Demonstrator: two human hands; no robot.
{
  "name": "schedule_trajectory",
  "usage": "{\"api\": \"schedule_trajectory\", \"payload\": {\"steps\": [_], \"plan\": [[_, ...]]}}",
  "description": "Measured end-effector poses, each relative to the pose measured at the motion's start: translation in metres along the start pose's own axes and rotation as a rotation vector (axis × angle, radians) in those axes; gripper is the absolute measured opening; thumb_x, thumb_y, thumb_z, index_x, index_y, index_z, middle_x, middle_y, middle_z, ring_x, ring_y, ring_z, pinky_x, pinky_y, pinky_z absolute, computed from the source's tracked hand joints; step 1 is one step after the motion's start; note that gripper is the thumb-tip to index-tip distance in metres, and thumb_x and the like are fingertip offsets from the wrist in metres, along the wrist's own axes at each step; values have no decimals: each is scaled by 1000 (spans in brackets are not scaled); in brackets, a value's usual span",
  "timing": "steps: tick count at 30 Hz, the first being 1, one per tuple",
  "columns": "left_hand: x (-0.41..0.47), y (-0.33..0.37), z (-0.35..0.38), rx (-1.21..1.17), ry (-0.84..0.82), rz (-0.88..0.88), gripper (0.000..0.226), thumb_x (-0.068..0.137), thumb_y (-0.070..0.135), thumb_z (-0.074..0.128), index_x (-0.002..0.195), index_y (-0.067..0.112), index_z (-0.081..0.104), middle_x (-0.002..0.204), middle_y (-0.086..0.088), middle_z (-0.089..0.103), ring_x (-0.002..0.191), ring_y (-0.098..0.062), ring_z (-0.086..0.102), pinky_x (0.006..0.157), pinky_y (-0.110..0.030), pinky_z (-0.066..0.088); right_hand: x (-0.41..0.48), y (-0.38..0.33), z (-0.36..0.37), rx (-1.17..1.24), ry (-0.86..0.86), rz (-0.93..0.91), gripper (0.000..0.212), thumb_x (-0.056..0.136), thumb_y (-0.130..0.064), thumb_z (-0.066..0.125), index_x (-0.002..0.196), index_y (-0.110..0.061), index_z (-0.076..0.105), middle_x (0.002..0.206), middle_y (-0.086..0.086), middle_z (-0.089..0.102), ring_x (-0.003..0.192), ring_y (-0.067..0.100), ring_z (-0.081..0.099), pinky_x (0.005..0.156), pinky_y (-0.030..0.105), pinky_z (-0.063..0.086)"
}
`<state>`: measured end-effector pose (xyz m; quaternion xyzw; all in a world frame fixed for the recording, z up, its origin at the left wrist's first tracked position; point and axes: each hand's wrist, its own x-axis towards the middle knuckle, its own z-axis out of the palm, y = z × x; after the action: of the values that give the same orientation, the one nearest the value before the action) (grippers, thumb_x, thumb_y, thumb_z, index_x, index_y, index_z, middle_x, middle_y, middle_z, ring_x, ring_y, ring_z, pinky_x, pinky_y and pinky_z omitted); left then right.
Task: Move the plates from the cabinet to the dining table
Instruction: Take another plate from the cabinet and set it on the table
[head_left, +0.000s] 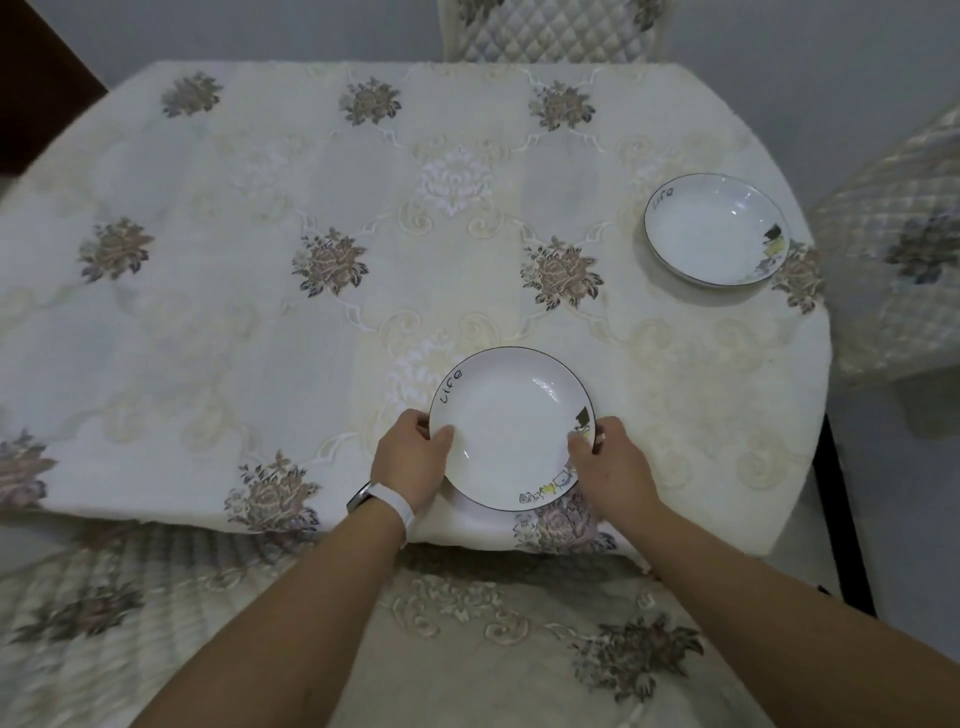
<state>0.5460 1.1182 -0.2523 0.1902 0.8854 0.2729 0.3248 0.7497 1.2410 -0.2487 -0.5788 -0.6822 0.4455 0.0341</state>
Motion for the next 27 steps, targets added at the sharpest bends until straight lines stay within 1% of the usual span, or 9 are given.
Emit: {"api": "schedule_trajectory", "payload": {"steps": [2,4,7,11,14,16,19,22,27], "plan": [[-5,2,-7,-48,23,-18,25,86,44,62,99,23,57,86,11,63,83,-11,61,76,-32,49,-1,-1,-8,-17,22,-17,27,97,-42,47,106,-17,46,80,1,63,71,23,62,63,34,47],[-14,6,-17,-89,50,-10,31,88,44,61,107,21,57,89,9,62,81,-7,58,73,-30,45,-1,-3,-17,-23,18,-43,30,98,-42,46,115,-17,45,81,1,62,69,21,62,60,33,46],[-32,7,-39,-113,83,47,32,92,40,59,116,19,56,99,6,61,83,-7,57,69,-28,41,-3,-6,-34,-44,23,-122,39,97,-39,49,126,-13,48,102,5,64,83,21,61,68,31,44],[-62,-2,-70,-3,183,197,33,93,35,58,123,21,56,122,6,56,104,-12,55,83,-30,44,-13,-21,-49,-180,-9,-382,42,98,-34,52,134,-13,52,130,7,57,116,25,52,97,35,39],[-84,-13,-92,145,246,314,39,93,33,59,128,18,56,133,2,54,119,-17,51,97,-33,42,-24,-45,-48,-357,-64,-620,43,98,-36,52,135,-14,54,134,4,57,118,23,52,95,29,34],[-97,-23,-106,289,278,367,47,90,42,52,130,17,58,138,-2,54,125,-20,50,102,-40,43,-32,-64,-40,-454,-109,-749,49,96,-45,45,133,-14,57,136,5,56,123,24,51,100,33,36],[-117,-37,-124,424,324,379,56,85,47,44,128,16,61,137,-7,57,123,-25,53,102,-43,44,-45,-91,-20,-521,-131,-878,58,91,-53,35,126,-15,62,136,8,58,124,28,52,100,42,41],[-142,-56,-145,495,406,340,48,85,42,53,124,15,64,131,-8,60,117,-27,56,98,-42,45,-68,-124,6,-555,-165,-991,58,90,-54,34,127,-18,61,136,5,58,125,27,51,102,43,40],[-186,-100,-184,541,474,210,49,87,44,46,126,19,61,138,-7,55,123,-26,52,101,-49,44,-110,-168,51,-633,-271,-1167,57,89,-54,35,126,-19,60,134,5,58,124,28,51,101,43,40]]}}
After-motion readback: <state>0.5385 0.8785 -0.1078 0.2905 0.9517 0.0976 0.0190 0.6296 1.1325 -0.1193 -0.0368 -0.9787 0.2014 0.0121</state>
